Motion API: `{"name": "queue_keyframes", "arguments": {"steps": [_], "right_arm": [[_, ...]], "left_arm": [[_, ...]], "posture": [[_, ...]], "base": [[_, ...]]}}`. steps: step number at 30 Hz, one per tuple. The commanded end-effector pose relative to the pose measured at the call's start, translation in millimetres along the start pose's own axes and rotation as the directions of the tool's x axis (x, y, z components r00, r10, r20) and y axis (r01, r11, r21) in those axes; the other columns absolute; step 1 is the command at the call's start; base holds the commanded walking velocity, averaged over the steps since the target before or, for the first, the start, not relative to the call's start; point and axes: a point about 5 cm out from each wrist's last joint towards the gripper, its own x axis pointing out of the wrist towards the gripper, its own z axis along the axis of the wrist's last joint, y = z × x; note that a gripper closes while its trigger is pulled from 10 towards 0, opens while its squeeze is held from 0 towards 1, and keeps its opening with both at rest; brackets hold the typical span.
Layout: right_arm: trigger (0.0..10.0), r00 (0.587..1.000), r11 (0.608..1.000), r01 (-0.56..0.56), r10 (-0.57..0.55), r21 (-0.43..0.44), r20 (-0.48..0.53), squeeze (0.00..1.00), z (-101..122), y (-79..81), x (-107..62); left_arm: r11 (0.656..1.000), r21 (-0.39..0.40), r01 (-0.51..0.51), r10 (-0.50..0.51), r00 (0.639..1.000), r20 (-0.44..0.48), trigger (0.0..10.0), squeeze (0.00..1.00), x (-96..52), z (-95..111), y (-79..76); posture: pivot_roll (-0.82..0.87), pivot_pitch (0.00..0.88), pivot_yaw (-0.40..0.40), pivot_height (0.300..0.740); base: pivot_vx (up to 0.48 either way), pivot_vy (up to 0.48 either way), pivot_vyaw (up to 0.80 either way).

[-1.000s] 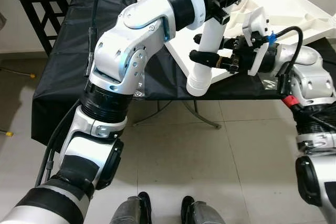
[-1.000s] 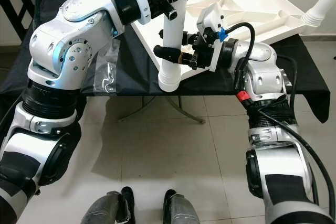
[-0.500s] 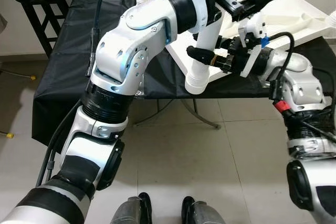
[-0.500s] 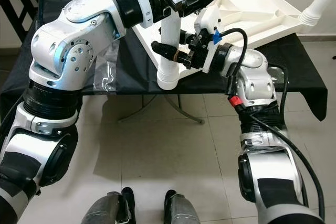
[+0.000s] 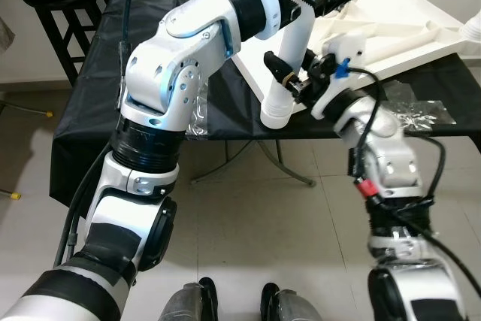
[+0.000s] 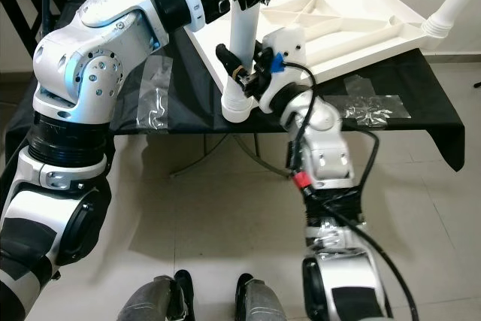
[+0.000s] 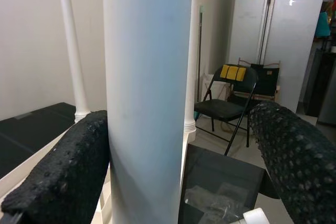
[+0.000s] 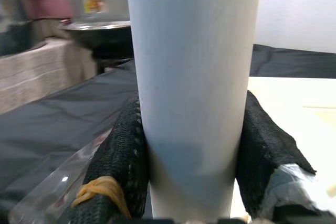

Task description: Building children table

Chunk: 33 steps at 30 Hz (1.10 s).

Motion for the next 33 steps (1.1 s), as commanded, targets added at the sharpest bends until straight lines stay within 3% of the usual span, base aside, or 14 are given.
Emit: {"name": "queue_keyframes", "arguments": {"steps": [1,7,11,21,22,26,33], "right_arm": [[0.0,0.994,0.997,0.046,-0.040,0.063,-0.097,0.00,-20.7,8.8,-2.4],[0.0,0.958,0.969,0.243,-0.230,0.053,-0.171,0.00,-24.5,11.7,-0.6],[0.0,0.908,0.925,0.378,-0.364,0.030,-0.209,0.00,-31.3,15.9,-1.8],[0.0,0.896,0.917,0.398,-0.385,0.013,-0.222,0.00,-31.7,29.8,6.3],[0.0,0.899,0.920,0.392,-0.379,0.018,-0.222,0.00,-31.1,32.8,7.9],[0.0,0.901,0.922,0.387,-0.373,0.026,-0.223,0.00,-30.0,35.9,9.6],[0.0,0.900,0.920,0.391,-0.376,0.026,-0.220,0.00,-27.8,36.7,10.0]], "left_arm": [[0.999,-0.025,0.036,-0.036,0.999,-0.017,10.0,1.00,3.1,-5.0,-6.5],[0.999,-0.042,-0.003,0.001,0.999,-0.033,10.0,1.00,1.7,-8.9,-0.2],[0.998,-0.060,-0.018,0.015,0.999,-0.045,10.0,1.00,1.1,-11.7,3.1],[0.999,-0.044,-0.016,0.013,0.997,-0.070,10.0,1.00,1.4,-14.4,3.9],[0.999,-0.021,-0.033,0.030,0.995,-0.094,10.0,0.01,0.2,-16.6,6.2],[0.998,0.010,-0.070,0.070,0.988,-0.140,10.0,0.00,-3.6,-22.8,12.8],[0.989,-0.002,-0.150,0.147,0.972,-0.184,10.0,0.00,-10.9,-33.2,24.7]], "posture": [[0.04,0.256,0.004,0.740],[0.04,0.253,-0.001,0.740],[0.03,0.249,-0.002,0.740],[0.03,0.249,0.004,0.740],[0.04,0.250,0.003,0.740],[0.03,0.253,0.003,0.740],[0.03,0.253,0.003,0.740]], "base": [[0.000,0.000,0.00],[0.000,0.000,0.00],[0.000,0.000,0.00],[0.000,0.000,0.00],[0.000,0.000,0.00],[0.000,0.000,0.00],[0.000,0.000,0.00]]}}
